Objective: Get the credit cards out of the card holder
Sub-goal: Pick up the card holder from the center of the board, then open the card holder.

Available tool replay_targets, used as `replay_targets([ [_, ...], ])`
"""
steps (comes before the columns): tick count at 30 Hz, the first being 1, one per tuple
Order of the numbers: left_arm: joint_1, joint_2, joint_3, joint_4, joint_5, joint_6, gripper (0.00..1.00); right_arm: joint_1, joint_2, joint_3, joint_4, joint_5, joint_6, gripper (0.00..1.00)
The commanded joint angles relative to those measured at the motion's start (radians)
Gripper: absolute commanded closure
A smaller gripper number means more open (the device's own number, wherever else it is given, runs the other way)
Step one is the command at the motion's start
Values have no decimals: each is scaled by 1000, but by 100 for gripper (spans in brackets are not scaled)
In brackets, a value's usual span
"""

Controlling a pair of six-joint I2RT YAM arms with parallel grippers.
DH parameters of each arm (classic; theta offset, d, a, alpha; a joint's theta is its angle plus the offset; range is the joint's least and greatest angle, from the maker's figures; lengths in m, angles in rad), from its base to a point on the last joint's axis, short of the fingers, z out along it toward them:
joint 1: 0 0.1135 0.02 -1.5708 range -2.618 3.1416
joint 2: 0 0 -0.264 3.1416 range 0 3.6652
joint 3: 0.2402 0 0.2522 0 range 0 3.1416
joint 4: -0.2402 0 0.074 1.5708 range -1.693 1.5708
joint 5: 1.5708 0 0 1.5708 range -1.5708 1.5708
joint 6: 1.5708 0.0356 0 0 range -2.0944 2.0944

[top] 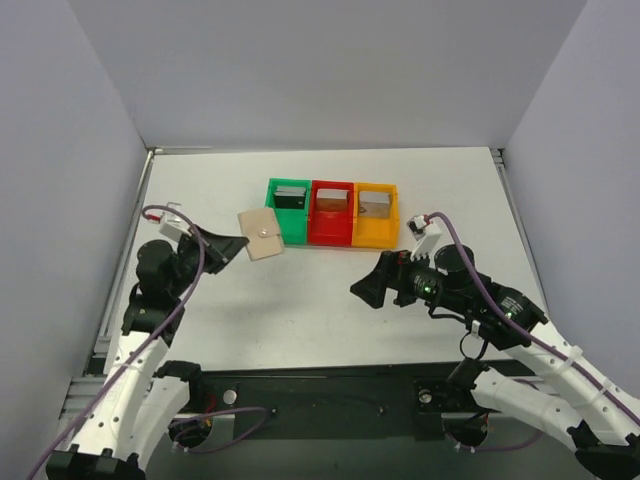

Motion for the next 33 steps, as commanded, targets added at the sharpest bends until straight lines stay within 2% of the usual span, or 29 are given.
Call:
replay_targets([
  [1, -206, -87, -43, 152, 56, -100, 100, 6, 19, -15, 186, -185, 94, 0],
  [7, -468, -143, -25, 144, -50, -112, 100, 17, 47, -5, 231, -174, 122, 0],
  [9, -536, -162, -20, 155, -90, -109, 100, 20, 64, 0, 209, -140, 113, 0],
  [13, -619, -153, 3, 143, -118, -94, 100, 25, 66, -43, 290, -160, 151, 0],
  [18, -665, -144, -4, 169, -121, -98, 100, 37, 84, -48, 329, -142, 171, 0],
  [23, -667, -144, -8, 163, -108, -101, 100, 38, 96, -57, 361, -140, 181, 3],
  [33, -676, -142, -34, 235, -67, -146, 100, 40, 147, -60, 456, -151, 190, 15],
])
